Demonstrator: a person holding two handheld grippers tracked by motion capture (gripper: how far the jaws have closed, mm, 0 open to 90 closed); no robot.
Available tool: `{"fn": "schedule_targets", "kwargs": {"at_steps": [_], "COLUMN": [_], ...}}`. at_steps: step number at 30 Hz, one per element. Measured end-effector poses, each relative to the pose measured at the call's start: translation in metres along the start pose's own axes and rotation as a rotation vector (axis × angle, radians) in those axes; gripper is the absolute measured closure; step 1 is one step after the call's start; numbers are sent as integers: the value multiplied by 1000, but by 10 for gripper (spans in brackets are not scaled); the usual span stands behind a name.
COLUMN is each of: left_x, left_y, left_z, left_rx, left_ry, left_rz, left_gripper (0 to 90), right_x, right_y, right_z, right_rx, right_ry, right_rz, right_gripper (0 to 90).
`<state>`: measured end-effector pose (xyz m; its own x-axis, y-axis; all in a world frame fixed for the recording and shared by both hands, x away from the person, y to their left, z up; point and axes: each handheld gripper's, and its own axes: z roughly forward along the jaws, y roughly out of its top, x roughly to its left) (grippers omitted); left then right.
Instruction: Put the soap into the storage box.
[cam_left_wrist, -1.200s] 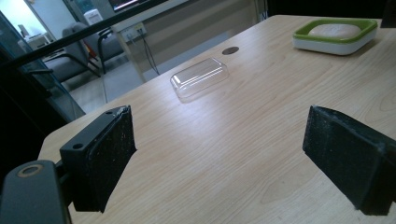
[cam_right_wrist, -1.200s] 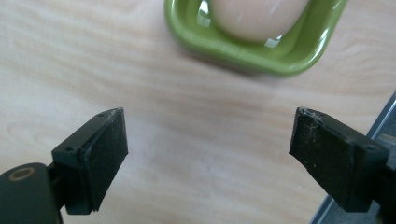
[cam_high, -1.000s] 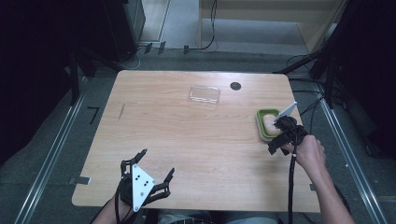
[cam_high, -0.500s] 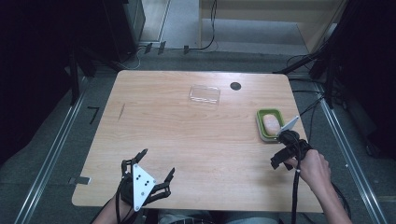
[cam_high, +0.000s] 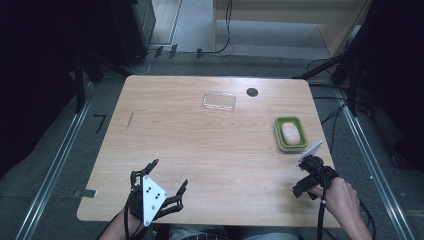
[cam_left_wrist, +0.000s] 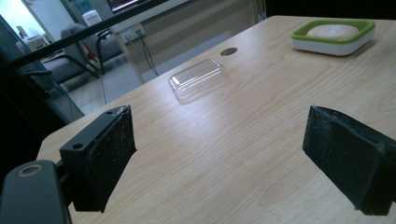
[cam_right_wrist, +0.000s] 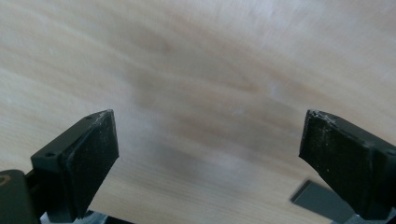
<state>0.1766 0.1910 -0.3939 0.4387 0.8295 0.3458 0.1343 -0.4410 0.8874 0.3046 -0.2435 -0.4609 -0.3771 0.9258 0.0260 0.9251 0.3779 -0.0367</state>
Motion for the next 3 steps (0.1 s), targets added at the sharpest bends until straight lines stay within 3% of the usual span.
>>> {"fn": "schedule_targets", "kwargs": {"at_steps": [3], "left_x": [0], "left_y": [0], "left_z": [0], "left_rx": [-2], "left_ry": [0], "left_rz": [2], "left_gripper": [99], "right_x": [0], "right_y": [-6], "right_z": [5], "right_rx": [14], "right_ry": [16], "right_rz": [-4], "right_gripper": [47]}}
